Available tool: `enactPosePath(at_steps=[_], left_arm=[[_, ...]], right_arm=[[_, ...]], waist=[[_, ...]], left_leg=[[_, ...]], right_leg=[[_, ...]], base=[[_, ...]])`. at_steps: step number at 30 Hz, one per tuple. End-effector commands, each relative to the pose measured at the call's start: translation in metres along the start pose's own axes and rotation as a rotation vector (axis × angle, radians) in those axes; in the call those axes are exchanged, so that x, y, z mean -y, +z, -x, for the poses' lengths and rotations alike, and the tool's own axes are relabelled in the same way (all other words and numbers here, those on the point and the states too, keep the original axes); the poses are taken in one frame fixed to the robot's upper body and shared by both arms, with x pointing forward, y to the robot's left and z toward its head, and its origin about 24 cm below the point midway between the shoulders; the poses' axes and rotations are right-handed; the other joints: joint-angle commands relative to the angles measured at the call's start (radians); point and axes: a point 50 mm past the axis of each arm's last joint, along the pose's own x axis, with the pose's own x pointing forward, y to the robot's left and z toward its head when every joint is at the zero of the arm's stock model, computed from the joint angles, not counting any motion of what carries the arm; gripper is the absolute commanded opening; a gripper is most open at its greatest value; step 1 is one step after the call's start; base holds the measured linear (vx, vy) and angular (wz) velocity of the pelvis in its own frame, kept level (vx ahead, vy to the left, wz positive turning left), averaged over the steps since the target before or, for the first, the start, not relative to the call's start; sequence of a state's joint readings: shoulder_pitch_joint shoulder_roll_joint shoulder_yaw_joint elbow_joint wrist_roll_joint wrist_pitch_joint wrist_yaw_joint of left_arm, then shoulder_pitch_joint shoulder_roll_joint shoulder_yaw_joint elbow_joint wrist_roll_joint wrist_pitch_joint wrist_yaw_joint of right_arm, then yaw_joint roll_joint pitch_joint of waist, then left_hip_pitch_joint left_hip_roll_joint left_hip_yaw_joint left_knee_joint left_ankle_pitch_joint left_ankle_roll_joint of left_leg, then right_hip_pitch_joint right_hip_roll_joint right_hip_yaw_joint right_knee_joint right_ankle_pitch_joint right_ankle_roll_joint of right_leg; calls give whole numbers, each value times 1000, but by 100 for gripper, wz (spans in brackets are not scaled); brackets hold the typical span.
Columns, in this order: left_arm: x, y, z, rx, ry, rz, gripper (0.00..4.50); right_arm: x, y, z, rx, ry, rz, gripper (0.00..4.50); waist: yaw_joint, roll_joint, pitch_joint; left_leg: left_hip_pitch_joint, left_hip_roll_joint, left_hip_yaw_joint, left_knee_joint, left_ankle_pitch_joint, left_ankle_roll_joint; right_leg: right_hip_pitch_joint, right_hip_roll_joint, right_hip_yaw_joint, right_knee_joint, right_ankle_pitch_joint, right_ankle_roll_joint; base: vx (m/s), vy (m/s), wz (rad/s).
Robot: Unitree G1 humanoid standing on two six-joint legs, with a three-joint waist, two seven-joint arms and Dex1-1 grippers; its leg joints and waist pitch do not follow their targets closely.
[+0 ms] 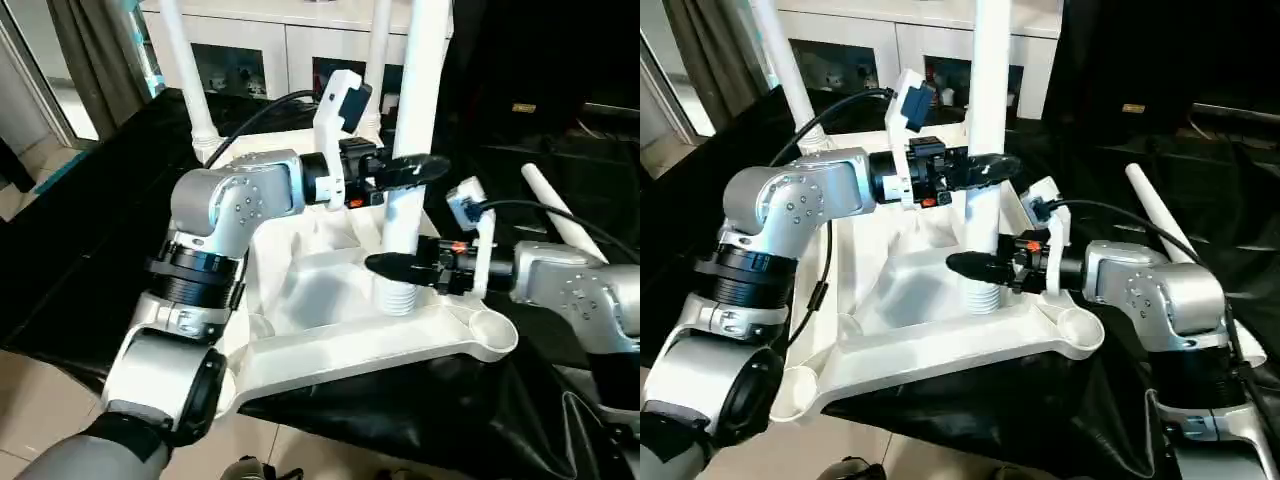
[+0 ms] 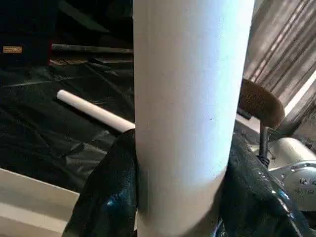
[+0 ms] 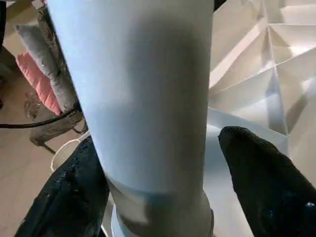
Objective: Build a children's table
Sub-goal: Insert table leg to table base
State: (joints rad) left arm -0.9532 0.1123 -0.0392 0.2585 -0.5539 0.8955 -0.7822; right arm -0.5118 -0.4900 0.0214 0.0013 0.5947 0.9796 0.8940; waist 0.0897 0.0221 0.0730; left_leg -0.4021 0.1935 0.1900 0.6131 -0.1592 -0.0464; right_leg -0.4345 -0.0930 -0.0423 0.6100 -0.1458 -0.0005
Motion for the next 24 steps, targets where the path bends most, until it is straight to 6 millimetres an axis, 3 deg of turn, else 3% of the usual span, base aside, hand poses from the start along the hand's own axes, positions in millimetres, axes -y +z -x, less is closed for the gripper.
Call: enactPosePath(at_steps=[1, 24], left_arm=[[11, 2, -5, -7, -87, -6, 185], [9, 3, -4, 6, -69, -8, 185]], right_arm=[[3, 5, 2, 2, -42, 18, 347], [1, 6, 0, 20, -22, 19, 347]], waist=[[2, -17, -92], [3, -17, -94]], left_leg=[[20, 13, -7, -61, -179, 23], [19, 11, -7, -59, -166, 26]], right_leg=[[68, -29, 18, -75, -274, -184], [70, -29, 18, -73, -256, -188]], base=[[0, 0, 0], [0, 0, 0]])
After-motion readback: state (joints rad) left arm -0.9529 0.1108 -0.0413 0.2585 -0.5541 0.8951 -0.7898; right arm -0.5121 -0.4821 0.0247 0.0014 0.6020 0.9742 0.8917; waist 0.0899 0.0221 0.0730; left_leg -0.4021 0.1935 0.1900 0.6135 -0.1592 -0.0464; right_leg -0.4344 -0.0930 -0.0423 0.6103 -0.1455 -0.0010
